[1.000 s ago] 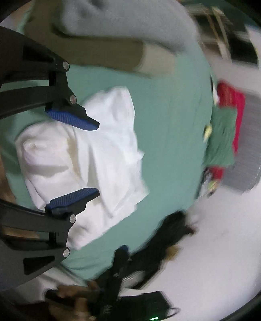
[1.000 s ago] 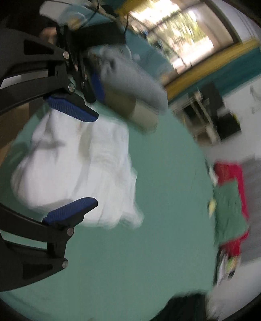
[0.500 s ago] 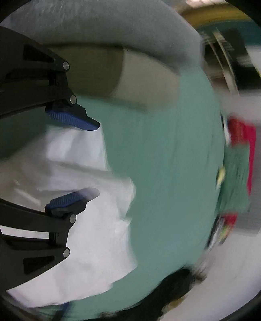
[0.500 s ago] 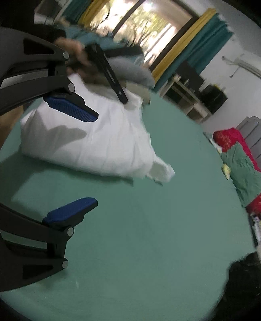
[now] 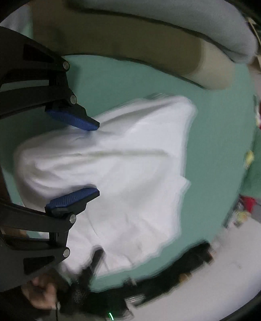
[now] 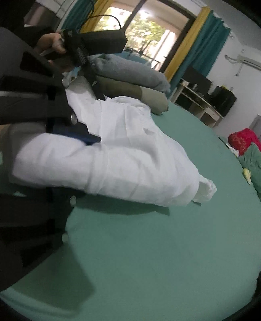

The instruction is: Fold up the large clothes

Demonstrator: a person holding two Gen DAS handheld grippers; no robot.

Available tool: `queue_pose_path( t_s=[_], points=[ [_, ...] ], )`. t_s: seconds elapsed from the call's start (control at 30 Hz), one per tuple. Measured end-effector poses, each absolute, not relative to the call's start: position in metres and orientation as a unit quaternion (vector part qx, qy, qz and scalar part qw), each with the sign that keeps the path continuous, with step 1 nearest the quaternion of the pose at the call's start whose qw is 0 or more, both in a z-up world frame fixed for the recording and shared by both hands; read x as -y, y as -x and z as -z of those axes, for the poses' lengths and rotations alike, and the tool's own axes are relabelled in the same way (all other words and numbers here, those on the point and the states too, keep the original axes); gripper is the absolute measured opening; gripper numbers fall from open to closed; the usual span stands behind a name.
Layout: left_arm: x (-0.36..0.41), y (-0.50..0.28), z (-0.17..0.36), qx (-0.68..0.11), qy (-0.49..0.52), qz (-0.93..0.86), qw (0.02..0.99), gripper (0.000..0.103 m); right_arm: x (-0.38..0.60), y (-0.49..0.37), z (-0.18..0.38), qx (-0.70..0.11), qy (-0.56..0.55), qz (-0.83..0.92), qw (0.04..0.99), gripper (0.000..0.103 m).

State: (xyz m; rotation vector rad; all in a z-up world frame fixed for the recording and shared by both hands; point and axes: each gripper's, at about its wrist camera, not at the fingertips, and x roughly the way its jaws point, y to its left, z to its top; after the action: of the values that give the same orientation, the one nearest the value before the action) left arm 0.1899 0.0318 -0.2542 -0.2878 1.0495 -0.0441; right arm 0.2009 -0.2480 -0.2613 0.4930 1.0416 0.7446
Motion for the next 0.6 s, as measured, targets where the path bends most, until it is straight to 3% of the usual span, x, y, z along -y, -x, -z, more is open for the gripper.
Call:
queue_pose_path(
  t_s=[0.37, 0.43, 0.5, 0.6],
  points=[
    [-0.004, -0.135, 0.239, -0.457, 0.179, 0.028, 0.871, 0.065, 0.331, -0.171, 0.214, -0.444, -0.079, -0.229, 0.863, 0.025],
    [0.004, -0.131, 0.242, -0.457, 0.195, 0.042, 0.867, 0.067, 0.348, -0.168, 0.223, -0.457, -0.085, -0.223, 0.857, 0.029],
    [0.004, -0.135, 0.246, -0.459, 0.208, 0.059, 0.861, 0.068, 0.361, -0.166, 0.238, -0.477, -0.100, -0.231, 0.842, 0.042],
    [0.014, -0.139, 0.249, -0.464, 0.217, 0.076, 0.855, 0.069, 0.375, -0.162, 0.240, -0.471, -0.121, -0.232, 0.843, 0.054]
  ],
)
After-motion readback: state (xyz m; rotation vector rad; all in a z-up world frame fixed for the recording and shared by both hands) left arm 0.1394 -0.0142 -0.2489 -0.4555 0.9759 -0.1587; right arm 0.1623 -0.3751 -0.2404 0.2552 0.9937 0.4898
